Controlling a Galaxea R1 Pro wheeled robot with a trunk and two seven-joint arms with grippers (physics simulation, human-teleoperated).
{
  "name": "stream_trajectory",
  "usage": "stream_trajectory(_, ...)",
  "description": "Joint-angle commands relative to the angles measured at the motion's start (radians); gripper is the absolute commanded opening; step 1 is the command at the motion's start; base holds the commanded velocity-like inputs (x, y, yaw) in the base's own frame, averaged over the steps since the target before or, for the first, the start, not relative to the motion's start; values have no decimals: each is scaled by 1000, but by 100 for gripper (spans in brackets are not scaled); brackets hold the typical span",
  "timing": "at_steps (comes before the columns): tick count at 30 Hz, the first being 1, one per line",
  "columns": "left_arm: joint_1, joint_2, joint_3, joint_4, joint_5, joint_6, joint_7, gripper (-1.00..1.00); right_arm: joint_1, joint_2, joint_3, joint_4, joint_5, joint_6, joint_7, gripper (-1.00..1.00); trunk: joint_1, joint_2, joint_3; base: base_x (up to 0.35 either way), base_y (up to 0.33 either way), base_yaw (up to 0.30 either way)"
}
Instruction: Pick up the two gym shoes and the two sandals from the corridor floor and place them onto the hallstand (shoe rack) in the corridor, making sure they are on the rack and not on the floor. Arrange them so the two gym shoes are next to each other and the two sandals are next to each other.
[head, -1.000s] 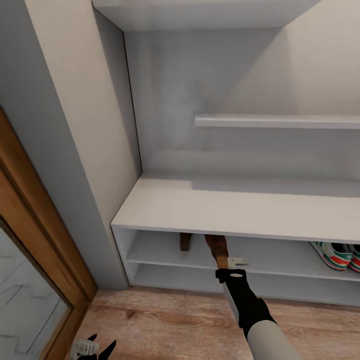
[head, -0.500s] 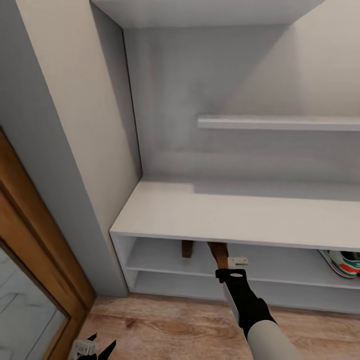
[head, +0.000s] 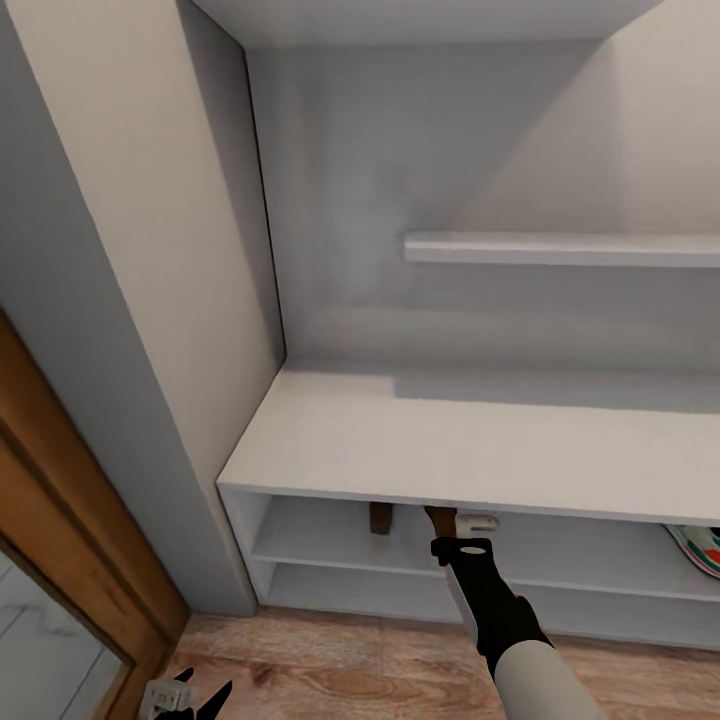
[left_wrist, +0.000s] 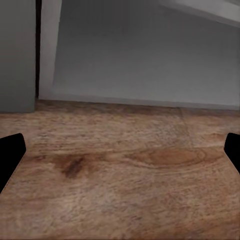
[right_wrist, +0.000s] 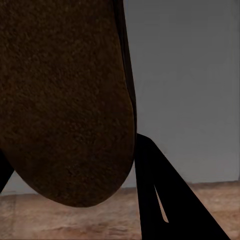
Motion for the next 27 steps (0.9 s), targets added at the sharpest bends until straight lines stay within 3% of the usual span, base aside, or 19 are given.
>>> stream_trajectory(1, -1, 0, 3, 1, 5, 1, -8, 100, -1, 1, -4, -2, 7, 6, 1, -100, 0, 0, -1, 54, 11, 0)
stream_trajectory(27, -1, 0, 3, 1, 5, 1, -8, 100, -1, 1, -4, -2, 7, 6, 1, -100, 0, 0, -1, 43, 35, 0)
